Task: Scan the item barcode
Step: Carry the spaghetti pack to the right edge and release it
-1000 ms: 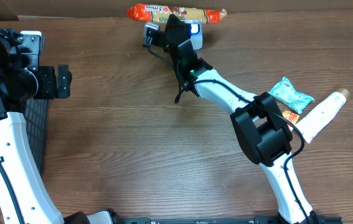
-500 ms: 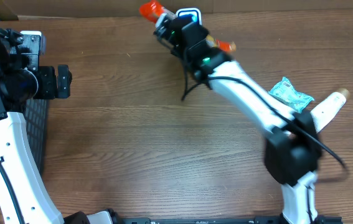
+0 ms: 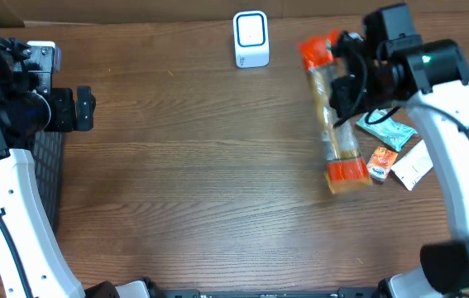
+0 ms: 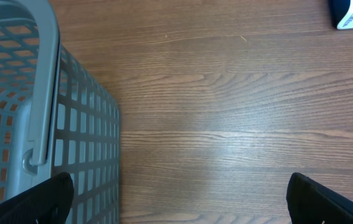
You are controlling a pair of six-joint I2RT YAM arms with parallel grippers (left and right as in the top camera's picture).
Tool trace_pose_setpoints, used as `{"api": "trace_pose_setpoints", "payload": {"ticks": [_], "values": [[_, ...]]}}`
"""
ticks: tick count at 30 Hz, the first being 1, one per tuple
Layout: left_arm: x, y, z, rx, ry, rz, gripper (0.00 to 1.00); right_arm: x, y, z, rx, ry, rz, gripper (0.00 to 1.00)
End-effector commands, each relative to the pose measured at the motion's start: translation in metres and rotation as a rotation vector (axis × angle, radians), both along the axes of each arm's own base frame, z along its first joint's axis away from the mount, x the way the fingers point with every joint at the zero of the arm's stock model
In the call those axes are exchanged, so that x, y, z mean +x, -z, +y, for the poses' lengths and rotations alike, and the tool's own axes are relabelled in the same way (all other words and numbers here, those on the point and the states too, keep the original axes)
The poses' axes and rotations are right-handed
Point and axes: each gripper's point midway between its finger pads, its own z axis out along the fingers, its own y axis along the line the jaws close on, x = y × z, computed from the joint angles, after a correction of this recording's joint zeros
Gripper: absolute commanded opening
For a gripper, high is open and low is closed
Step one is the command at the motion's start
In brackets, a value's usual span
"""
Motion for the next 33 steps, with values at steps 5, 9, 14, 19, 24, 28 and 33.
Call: {"api": "trace_pose_setpoints", "payload": {"ticks": [5, 9, 14, 19, 24, 28, 33], "values": [[0.001, 0.002, 0.003, 0.011, 0.003, 0.006, 1.00, 0.007, 0.097, -0.052, 0.052, 0.182, 0.192, 0.04], [0.001, 0.002, 0.003, 0.010, 0.003, 0.006, 1.00, 0.021, 0.132, -0.081, 0.058, 0.259, 0.164, 0.04], [0.001, 0.002, 0.003, 0.010, 0.003, 0.006, 0.99, 0.027, 0.137, -0.095, 0.083, 0.300, 0.146, 0.35], [0.001, 0.002, 0.003, 0.010, 0.003, 0.006, 1.00, 0.024, 0.132, -0.093, 0.091, 0.299, 0.162, 0.54], [0.001, 0.002, 0.003, 0.010, 0.003, 0.006, 1.00, 0.026, 0.083, -0.069, 0.226, 0.248, 0.140, 0.60], [0.001, 0.002, 0.003, 0.010, 0.003, 0.006, 1.00, 0.025, 0.013, -0.059, 0.290, 0.211, 0.012, 0.63], [0.001, 0.002, 0.003, 0.010, 0.003, 0.006, 1.00, 0.009, -0.050, -0.052, 0.332, 0.169, -0.150, 0.65]]}}
